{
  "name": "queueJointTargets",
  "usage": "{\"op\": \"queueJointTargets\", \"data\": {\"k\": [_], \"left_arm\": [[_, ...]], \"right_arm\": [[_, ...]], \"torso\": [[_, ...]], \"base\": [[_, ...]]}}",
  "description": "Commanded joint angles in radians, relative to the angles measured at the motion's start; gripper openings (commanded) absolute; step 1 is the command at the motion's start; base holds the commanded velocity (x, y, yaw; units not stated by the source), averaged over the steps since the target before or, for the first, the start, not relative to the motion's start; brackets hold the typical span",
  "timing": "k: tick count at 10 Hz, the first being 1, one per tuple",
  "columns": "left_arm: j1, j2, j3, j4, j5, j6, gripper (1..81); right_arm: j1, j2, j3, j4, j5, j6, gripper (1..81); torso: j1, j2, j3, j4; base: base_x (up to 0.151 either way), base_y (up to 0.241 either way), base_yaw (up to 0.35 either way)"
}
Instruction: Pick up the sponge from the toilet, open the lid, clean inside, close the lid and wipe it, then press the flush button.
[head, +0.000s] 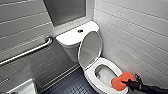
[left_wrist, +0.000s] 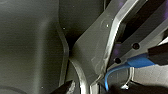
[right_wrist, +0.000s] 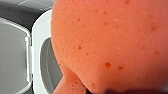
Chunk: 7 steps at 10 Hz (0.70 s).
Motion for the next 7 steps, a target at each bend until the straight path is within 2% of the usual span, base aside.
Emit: {"op": "queueJointTargets", "data": {"k": [1, 7], "left_arm": [[0.027, -0.006, 0.025, 0.01, 0.08, 0.007, 81.1], [0.029, -0.006, 0.023, 0.035, 0.079, 0.007, 81.1]], "right_arm": [[-0.047, -0.093, 0.088, -0.01, -0.116, 0.002, 1.0], [-0.153, -0.121, 0.211, -0.026, -0.137, 0.001, 1.0]], "torso": [[0.0, 0.0, 0.0, 0.0], [0.0, 0.0, 0.0, 0.0]], "base": [[0.0, 0.0, 0.0], [0.0, 0.0, 0.0]]}}
